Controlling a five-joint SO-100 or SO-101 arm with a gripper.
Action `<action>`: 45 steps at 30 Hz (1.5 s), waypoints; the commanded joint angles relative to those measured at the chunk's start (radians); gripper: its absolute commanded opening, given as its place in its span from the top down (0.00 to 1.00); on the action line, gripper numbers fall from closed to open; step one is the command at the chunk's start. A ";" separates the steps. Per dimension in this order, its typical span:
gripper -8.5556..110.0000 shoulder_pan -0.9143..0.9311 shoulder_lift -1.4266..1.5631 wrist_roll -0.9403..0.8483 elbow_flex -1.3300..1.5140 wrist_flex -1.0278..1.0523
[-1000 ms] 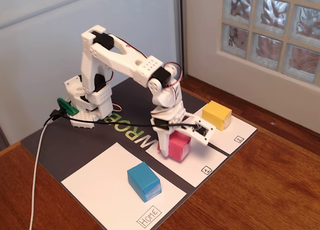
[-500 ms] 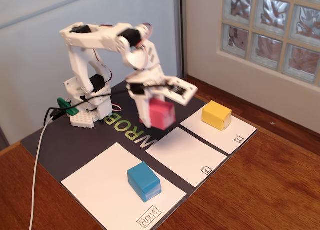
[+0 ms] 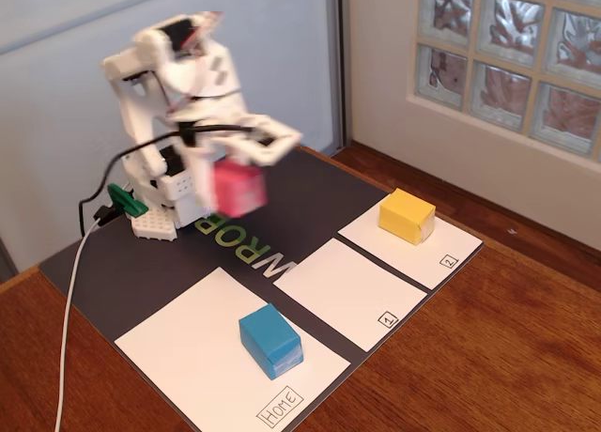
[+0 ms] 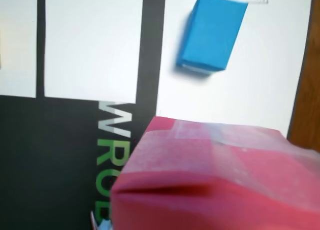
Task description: Move box red to home
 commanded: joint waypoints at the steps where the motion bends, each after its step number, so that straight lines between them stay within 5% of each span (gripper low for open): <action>1: 0.93 0.114 0.067 -0.081 0.064 0.014; 13: 0.93 0.365 0.124 -0.236 0.319 -0.086; 30: 0.93 0.373 -0.267 -0.298 0.359 -0.716; 45: 0.93 0.327 -0.563 -0.144 0.255 -0.719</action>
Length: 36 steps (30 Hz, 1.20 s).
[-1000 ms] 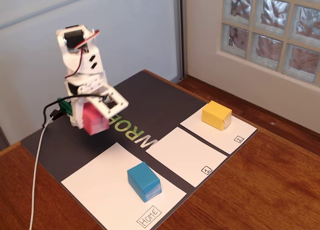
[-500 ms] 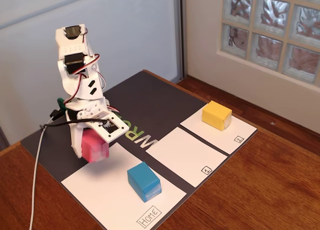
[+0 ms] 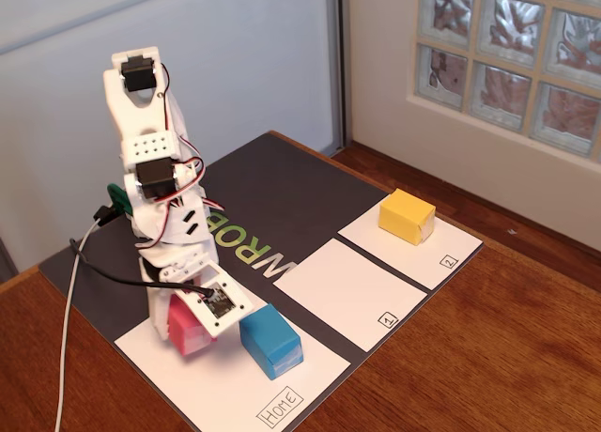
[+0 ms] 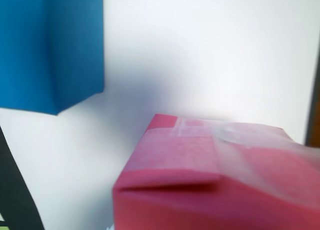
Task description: Move box red to home
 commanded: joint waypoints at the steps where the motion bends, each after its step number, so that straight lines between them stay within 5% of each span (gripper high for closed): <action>1: 0.93 -0.020 -0.015 0.035 -0.052 -0.006; 36: 0.90 0.000 -0.176 0.080 -0.103 -0.043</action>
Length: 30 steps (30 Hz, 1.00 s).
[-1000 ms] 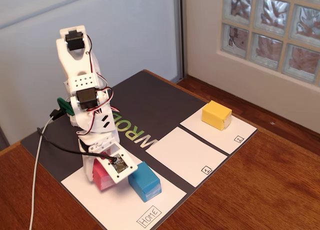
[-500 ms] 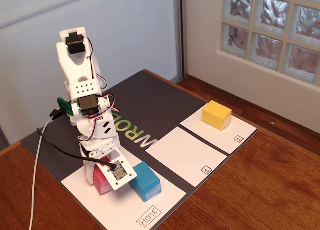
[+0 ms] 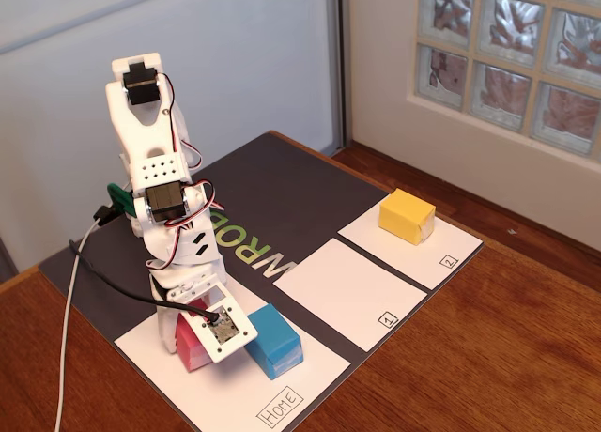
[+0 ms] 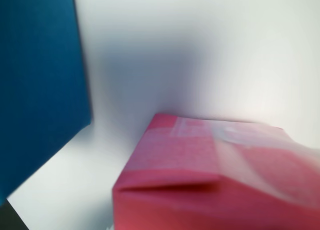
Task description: Move box red to home
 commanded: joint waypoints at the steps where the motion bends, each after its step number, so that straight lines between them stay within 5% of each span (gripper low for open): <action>1: 0.87 0.005 0.006 -0.008 -0.031 -0.008; 19: 0.61 -0.011 0.060 -0.012 -0.037 0.015; 30: 0.56 -0.031 0.138 -0.002 -0.035 0.064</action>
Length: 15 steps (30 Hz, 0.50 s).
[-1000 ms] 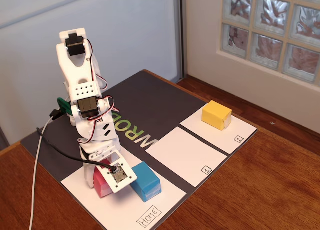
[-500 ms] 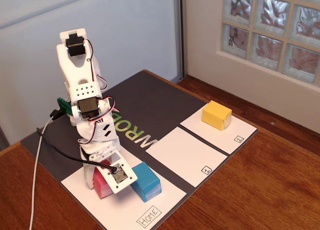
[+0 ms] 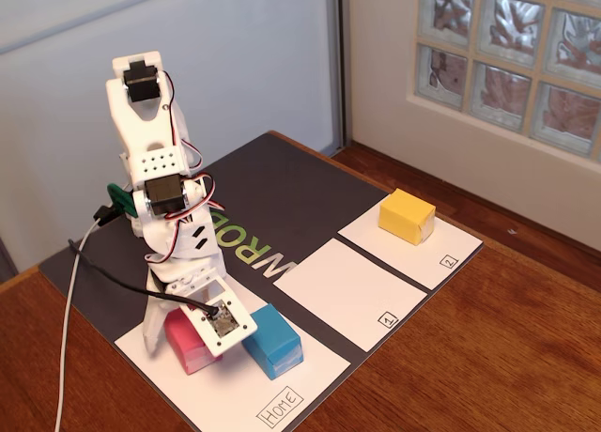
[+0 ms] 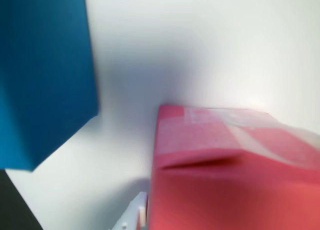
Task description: Move box red to home
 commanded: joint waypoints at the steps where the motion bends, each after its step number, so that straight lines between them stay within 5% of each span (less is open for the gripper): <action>1: 0.56 -0.023 0.081 0.008 -0.028 0.020; 15: 0.62 -0.071 0.334 0.046 -0.031 0.198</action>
